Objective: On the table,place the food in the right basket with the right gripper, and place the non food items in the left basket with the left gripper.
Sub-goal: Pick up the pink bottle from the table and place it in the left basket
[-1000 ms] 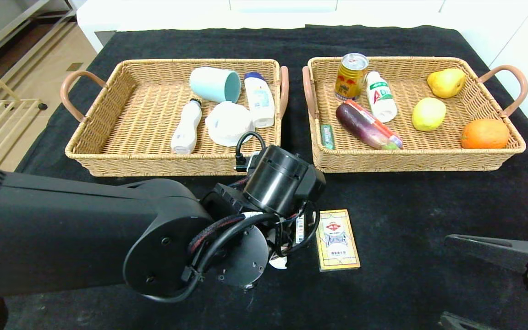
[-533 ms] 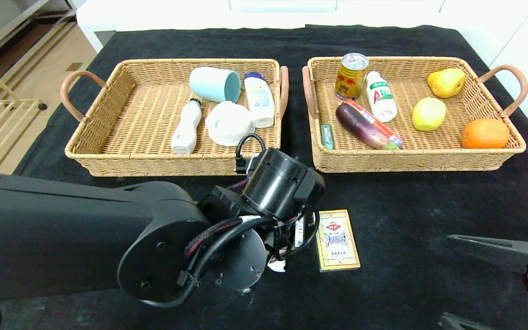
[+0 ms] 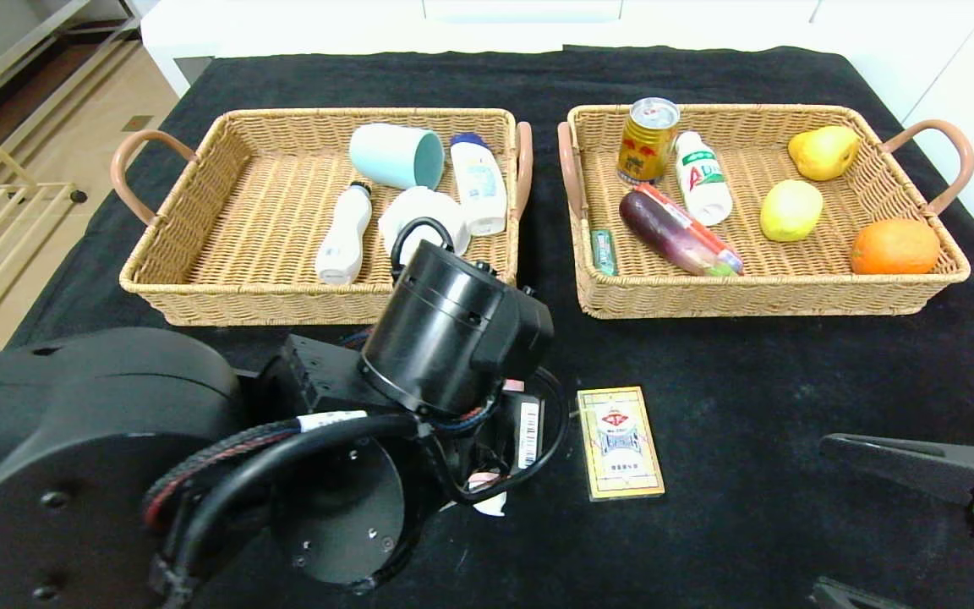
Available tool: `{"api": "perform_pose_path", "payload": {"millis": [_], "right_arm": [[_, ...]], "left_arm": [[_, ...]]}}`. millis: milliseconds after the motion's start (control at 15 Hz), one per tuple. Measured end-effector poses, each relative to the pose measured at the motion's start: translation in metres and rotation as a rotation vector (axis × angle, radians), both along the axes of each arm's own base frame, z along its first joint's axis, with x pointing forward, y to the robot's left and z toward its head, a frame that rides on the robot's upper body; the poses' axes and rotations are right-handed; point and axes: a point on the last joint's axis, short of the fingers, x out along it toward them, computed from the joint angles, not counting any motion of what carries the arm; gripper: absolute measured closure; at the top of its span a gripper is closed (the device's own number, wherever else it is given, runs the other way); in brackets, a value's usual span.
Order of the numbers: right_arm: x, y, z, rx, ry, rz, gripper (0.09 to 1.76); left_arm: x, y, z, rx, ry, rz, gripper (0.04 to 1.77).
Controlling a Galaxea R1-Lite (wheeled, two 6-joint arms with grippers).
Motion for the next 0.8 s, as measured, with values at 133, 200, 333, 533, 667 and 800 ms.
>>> {"api": "perform_pose_path", "payload": {"millis": [133, 200, 333, 533, 667, 800], "right_arm": [[0.0, 0.0, 0.0, -0.001, 0.002, 0.0, 0.14], [0.0, 0.0, 0.0, -0.002, 0.002, 0.0, 0.14], [0.0, 0.0, -0.001, -0.003, 0.005, 0.0, 0.14], [0.0, 0.0, -0.001, -0.002, 0.003, 0.0, 0.14], [0.0, 0.0, 0.0, -0.001, 0.001, -0.001, 0.14], [0.0, 0.0, 0.0, -0.001, 0.001, -0.001, 0.14]], "left_arm": [[-0.007, 0.01, 0.013, -0.015, -0.031, -0.009, 0.96], [-0.008, 0.015, 0.019, -0.023, -0.045, -0.007, 0.96], [-0.009, 0.023, 0.029, -0.047, -0.071, 0.006, 0.96], [-0.005, 0.034, 0.044, -0.065, -0.116, 0.029, 0.96], [-0.001, 0.042, 0.054, -0.083, -0.142, 0.055, 0.96], [0.006, 0.052, 0.062, -0.089, -0.166, 0.09, 0.96]]}}
